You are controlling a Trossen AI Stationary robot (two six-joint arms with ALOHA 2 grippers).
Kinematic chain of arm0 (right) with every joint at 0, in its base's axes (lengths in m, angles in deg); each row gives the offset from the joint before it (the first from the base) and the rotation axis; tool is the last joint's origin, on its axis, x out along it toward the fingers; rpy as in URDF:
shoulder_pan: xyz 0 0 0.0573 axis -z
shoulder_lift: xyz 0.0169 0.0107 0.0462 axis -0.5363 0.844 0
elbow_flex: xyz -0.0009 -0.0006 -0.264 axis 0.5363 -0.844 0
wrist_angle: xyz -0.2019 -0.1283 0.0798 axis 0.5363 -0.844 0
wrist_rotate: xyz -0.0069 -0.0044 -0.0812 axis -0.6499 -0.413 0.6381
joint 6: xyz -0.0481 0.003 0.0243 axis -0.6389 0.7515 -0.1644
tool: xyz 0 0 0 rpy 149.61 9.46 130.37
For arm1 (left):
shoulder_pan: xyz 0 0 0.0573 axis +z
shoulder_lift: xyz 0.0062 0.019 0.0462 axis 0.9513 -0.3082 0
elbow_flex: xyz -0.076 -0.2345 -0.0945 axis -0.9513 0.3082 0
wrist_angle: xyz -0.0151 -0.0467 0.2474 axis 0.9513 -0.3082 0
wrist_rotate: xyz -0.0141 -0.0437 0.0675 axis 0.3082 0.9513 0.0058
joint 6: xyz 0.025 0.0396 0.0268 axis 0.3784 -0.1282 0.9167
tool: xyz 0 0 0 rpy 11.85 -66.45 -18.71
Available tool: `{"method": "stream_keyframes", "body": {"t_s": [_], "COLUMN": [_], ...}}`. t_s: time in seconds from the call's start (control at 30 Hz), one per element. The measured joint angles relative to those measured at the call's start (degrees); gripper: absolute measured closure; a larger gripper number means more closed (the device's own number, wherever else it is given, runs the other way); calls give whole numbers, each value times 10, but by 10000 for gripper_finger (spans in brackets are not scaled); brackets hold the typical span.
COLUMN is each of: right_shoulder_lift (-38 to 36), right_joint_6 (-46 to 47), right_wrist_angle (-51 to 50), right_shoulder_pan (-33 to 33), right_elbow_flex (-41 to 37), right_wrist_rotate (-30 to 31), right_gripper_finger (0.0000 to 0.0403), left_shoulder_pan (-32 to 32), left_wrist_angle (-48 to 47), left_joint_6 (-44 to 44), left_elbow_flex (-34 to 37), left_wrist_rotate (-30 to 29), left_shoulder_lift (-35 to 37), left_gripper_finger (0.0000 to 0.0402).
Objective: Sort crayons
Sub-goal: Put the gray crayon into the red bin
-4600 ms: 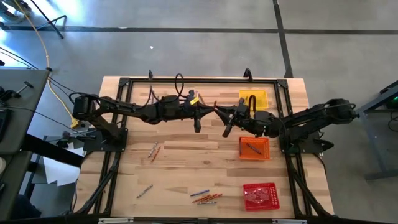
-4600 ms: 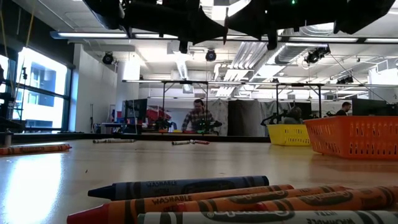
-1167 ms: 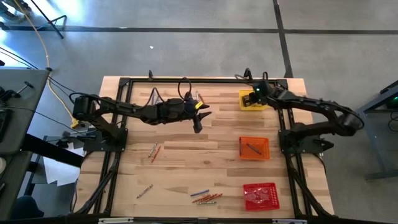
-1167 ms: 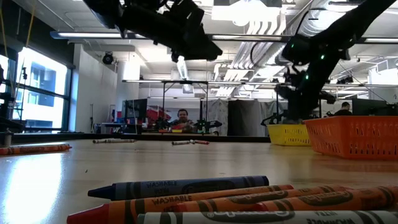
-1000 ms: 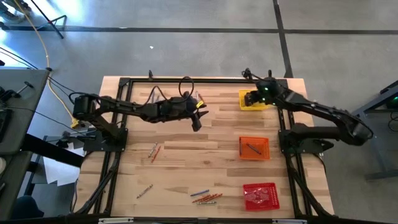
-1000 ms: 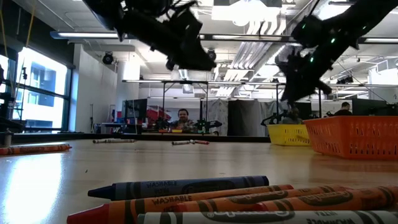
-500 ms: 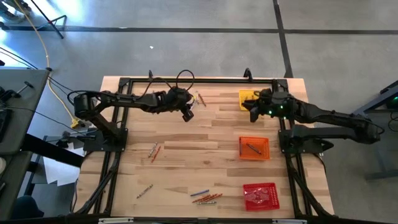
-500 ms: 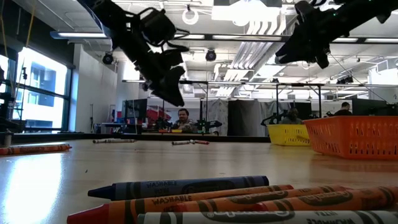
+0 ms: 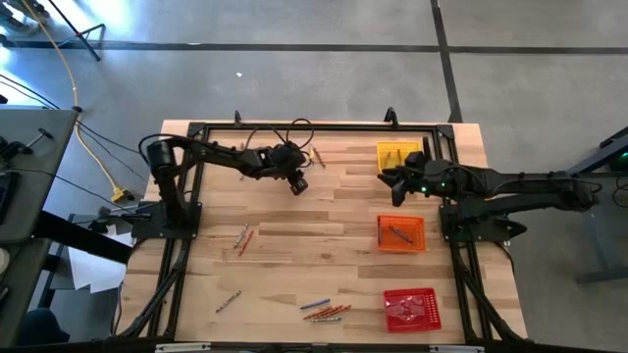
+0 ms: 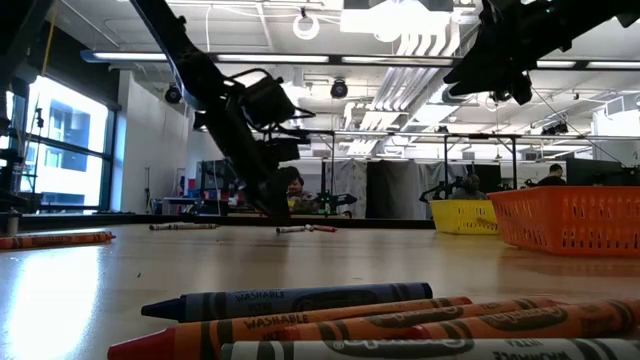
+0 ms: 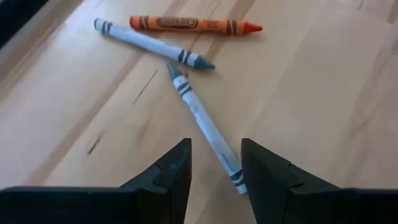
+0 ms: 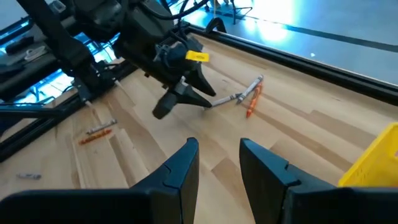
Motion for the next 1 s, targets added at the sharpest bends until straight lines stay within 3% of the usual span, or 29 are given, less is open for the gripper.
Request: {"method": "stream_keyframes", "body": {"t_s": [0.47,0.67,0.83,1.0], "right_shoulder_lift": [0,0,0,0], "right_joint_6": [0,0,0,0], "right_wrist_angle": [0,0,1,2], "right_shoulder_pan": [-1,-1,-1,-1], "right_elbow_flex": [0,0,0,0], "right_wrist_rotate": [1,1,1,1], "right_gripper_finger": [293,293,293,293], "left_shoulder_pan": [1,12,12,12], "left_wrist_angle": [0,-20,-22,-24], "left_joint_6": [-9,-29,-29,-29], "left_elbow_flex": [0,-2,-3,-3], "left_wrist_rotate": [0,46,48,50], "left_shoulder_lift": [-4,-11,-21,-23], "left_gripper_finger": [275,275,275,312]}}
